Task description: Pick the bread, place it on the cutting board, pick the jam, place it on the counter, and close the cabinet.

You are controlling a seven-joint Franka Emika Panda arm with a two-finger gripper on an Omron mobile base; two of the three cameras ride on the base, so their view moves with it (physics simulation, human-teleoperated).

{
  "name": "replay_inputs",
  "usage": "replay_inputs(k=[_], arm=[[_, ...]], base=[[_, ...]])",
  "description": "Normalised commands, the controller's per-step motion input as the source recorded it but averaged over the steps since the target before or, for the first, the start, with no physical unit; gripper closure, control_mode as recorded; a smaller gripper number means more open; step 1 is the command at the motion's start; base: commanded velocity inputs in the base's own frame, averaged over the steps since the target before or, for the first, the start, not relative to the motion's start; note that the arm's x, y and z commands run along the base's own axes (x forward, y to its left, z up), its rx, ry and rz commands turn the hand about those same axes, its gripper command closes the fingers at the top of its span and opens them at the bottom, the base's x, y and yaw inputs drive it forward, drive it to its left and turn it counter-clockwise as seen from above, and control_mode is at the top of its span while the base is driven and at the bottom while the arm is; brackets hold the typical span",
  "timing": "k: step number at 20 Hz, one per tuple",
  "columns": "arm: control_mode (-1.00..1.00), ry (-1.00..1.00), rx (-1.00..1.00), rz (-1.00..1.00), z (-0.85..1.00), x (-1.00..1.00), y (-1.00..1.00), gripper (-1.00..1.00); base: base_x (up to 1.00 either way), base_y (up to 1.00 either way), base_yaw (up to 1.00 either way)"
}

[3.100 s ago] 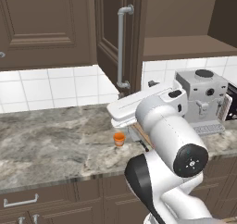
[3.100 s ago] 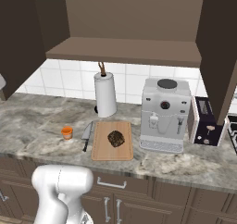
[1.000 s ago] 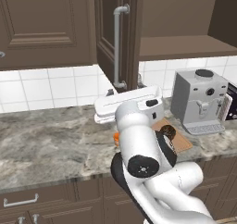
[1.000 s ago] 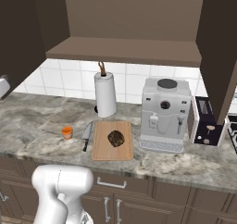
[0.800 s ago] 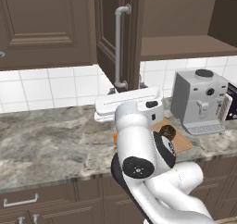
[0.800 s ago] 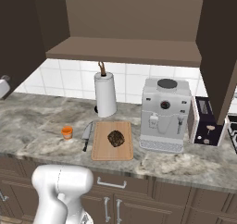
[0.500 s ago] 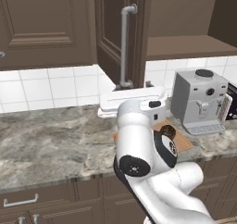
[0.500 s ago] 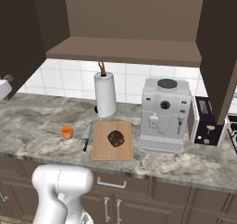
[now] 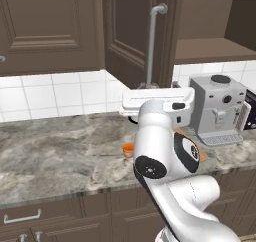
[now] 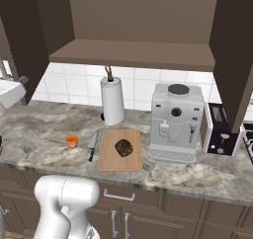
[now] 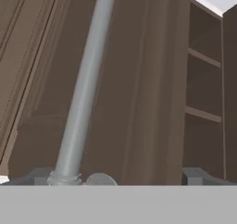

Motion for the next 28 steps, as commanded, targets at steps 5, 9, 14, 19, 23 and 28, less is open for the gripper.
replay_inputs(k=[5,9,14,19,23,28], arm=[[-1.00,-0.05,0.00,-0.08,0.00,0.28,-0.47,-1.00],[-1.00,-0.05,0.00,-0.08,0.00,0.30,-0.45,-1.00],[-1.00,-0.03,0.00,-0.09,-0.01,0.32,-0.34,-1.00],[-1.00,-0.01,0.00,-0.11,-0.01,0.38,-0.21,-1.00],[-1.00,0.00,0.00,-0.03,0.00,0.64,-0.15,-1.00],[-1.00,0.00,0.00,0.00,-0.02,0.72,-0.13,-1.00]], base=[[0.00,0.00,0.00],[0.00,0.00,0.00],[0.00,0.00,0.00],[0.00,0.00,0.00],[0.00,0.00,0.00],[0.00,0.00,0.00]])
